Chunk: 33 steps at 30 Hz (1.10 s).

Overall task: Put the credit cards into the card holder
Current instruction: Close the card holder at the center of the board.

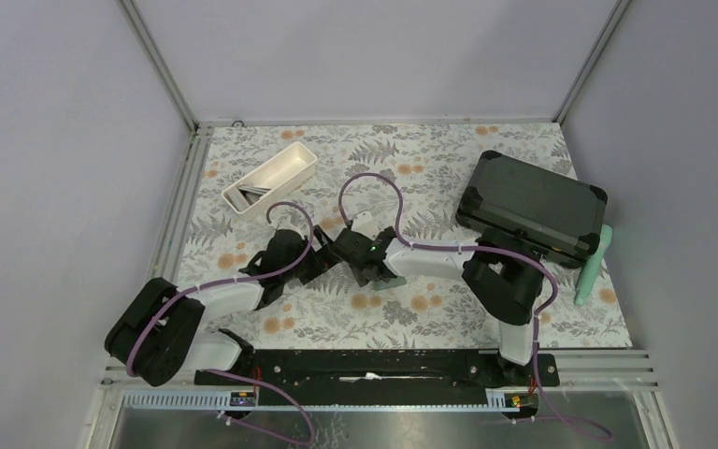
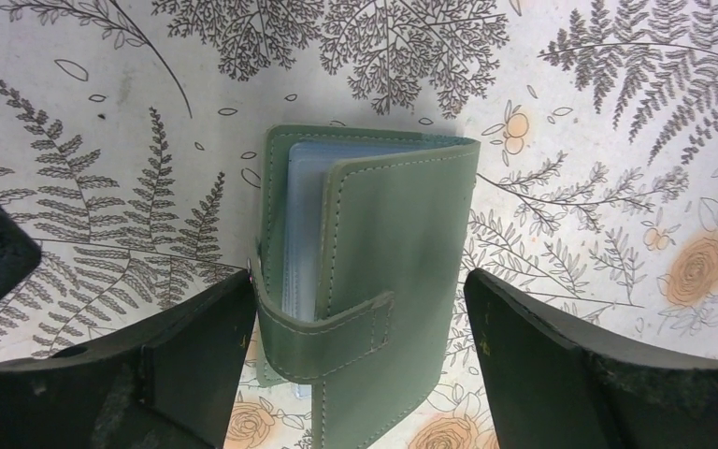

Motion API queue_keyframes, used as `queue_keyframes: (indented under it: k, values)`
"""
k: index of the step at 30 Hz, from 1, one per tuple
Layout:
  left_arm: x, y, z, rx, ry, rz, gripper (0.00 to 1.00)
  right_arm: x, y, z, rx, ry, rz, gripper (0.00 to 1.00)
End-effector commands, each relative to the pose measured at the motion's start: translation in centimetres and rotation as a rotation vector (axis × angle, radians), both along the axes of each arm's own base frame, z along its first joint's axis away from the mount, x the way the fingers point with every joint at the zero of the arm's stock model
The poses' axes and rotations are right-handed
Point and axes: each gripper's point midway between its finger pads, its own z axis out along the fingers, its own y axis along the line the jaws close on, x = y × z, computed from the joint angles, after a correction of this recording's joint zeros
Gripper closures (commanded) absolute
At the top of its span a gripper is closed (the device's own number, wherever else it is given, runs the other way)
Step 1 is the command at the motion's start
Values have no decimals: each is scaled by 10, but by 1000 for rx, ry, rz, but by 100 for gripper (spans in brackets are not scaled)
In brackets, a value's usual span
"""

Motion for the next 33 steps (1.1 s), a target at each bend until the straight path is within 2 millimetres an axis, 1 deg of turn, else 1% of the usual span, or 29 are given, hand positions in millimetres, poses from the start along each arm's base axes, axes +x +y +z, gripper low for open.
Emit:
queue_keyframes:
  k: [1,3,9,13,14,15,18,19,23,27,30,31,33]
  values:
    - [2,-12,17,-73,-45,-33,8,-19,25,-7,-28,21,89,12]
    - [2,-12,16,-76,-45,-31,8,-20,22,-10,-57,17,87,15]
    - [1,-11,15,-82,-39,-31,8,-27,20,-20,-44,41,75,38]
    - [1,-11,16,-84,-42,-29,8,-27,19,-25,-42,42,64,65]
    - [1,-10,16,-84,-42,-29,8,-27,19,-26,-46,39,60,69]
    - [1,-10,17,-83,-43,-29,8,-26,18,-28,-52,36,56,76]
    - [1,-10,18,-83,-45,-29,8,-24,14,-28,-65,14,40,97]
    - [0,-10,18,-83,-45,-30,8,-23,13,-25,-62,4,34,100]
    - [1,-10,22,-83,-60,-35,8,-18,16,-6,13,-45,22,100]
    - [1,-11,29,-86,-90,-54,8,-20,24,16,133,-74,24,100]
    - [2,-10,40,-89,-134,-62,8,-20,29,36,247,-103,13,100]
    - [2,-10,46,-94,-156,-67,8,-21,31,41,290,-102,15,100]
    - [0,-10,53,-100,-178,-85,8,-21,33,49,376,-103,14,100]
